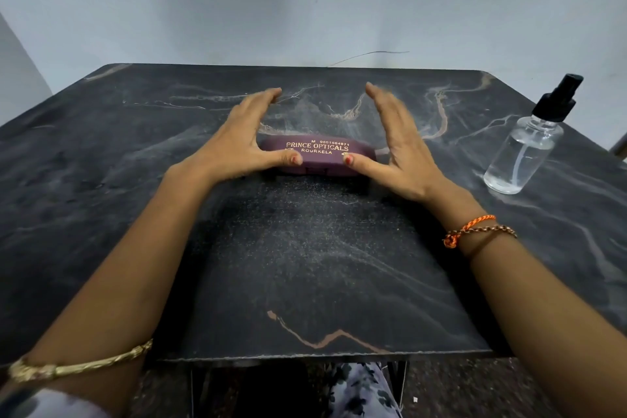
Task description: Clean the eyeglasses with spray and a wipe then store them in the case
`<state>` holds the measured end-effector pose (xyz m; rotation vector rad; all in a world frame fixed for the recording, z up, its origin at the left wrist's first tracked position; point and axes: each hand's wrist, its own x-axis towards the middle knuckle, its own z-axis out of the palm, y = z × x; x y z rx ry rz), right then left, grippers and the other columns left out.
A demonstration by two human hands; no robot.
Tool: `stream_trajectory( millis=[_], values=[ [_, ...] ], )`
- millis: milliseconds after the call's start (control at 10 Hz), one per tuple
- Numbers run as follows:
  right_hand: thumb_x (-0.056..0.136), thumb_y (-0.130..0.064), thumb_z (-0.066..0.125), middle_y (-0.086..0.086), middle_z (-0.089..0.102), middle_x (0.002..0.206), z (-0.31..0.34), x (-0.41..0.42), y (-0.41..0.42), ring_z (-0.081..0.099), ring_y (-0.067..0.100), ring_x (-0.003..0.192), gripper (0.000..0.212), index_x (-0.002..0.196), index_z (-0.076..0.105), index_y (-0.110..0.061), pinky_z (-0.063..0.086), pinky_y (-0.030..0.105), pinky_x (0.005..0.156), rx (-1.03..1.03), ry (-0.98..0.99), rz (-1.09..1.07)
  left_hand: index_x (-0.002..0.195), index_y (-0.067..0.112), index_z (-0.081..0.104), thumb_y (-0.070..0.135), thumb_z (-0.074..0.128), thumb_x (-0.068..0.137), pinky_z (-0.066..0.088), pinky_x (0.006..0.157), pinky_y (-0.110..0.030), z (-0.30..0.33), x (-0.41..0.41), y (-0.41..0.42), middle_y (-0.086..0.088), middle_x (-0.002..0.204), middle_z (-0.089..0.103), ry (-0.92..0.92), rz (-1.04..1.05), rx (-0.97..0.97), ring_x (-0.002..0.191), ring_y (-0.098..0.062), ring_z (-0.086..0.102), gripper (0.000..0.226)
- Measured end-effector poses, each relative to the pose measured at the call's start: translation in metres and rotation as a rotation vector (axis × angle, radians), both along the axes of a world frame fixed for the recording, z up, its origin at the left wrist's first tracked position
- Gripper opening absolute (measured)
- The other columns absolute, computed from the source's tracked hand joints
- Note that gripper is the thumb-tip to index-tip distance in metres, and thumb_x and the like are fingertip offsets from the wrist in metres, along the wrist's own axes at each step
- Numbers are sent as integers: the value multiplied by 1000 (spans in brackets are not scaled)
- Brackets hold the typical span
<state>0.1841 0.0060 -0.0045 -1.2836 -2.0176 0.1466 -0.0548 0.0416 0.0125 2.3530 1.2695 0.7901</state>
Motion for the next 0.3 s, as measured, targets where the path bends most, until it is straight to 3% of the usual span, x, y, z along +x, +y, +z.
stream_trajectory(
  millis=[100, 200, 300],
  values=[
    [76, -56, 49, 7, 15, 155, 0, -5, 0, 12, 3, 136, 85, 145, 17, -19, 19, 38, 112, 137, 34, -44, 139, 18, 18, 88, 25, 57, 20, 108, -43, 1, 3, -1, -8, 148, 22, 40, 64, 160, 135, -25, 20, 109],
    [79, -50, 51, 12, 20, 151, 2, -9, -1, 22, 11, 134, 75, 142, 27, -17, 27, 40, 109, 217, 35, -78, 136, 13, 26, 83, 7, 65, 22, 109, -47, 0, 3, -1, -12, 144, 31, 74, 137, 291, 133, -29, 24, 102],
    [82, -43, 55, 14, 28, 146, -1, -16, -3, 34, 22, 129, 65, 138, 36, -15, 34, 43, 104, 250, 46, -141, 128, 8, 41, 76, 4, 73, 23, 108, -45, -2, 3, -1, -15, 133, 45, 68, 184, 331, 127, -30, 33, 94]
  ],
)
